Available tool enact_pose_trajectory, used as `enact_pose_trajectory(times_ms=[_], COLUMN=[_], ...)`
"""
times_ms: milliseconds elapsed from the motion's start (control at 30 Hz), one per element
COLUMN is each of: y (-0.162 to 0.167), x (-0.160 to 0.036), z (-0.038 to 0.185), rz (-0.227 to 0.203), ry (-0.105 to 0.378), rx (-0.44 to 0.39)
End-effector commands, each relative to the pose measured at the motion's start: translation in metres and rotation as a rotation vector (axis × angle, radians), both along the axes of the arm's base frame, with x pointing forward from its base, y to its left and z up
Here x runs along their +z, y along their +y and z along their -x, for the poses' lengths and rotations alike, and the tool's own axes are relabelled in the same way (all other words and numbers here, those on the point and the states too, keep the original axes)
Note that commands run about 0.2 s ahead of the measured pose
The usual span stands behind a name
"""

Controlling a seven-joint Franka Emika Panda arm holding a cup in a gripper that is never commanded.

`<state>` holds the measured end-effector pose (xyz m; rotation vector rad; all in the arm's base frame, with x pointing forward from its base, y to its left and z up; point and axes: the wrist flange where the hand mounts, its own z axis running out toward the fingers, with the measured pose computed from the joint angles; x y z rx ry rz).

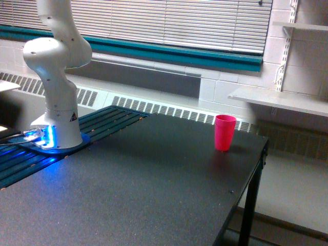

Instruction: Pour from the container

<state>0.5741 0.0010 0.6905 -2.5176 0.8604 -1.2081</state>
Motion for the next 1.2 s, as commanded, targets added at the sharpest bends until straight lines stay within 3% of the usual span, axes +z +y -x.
enact_pose_trajectory(times_ms=[33,400,667,933,1200], y=[-0.011,0.010,0.043,0.083,0.119], x=[0.014,0.011,-0.002,-0.023,-0.059], z=[0.006,0.008,0.009,0.014,0.021], rz=[0.012,0.022,0.048,0.099,0.138], ry=[-0.024,-0.021,-0.006,0.017,0.056], rx=[-0.028,0.007,0.071,0.152,0.242])
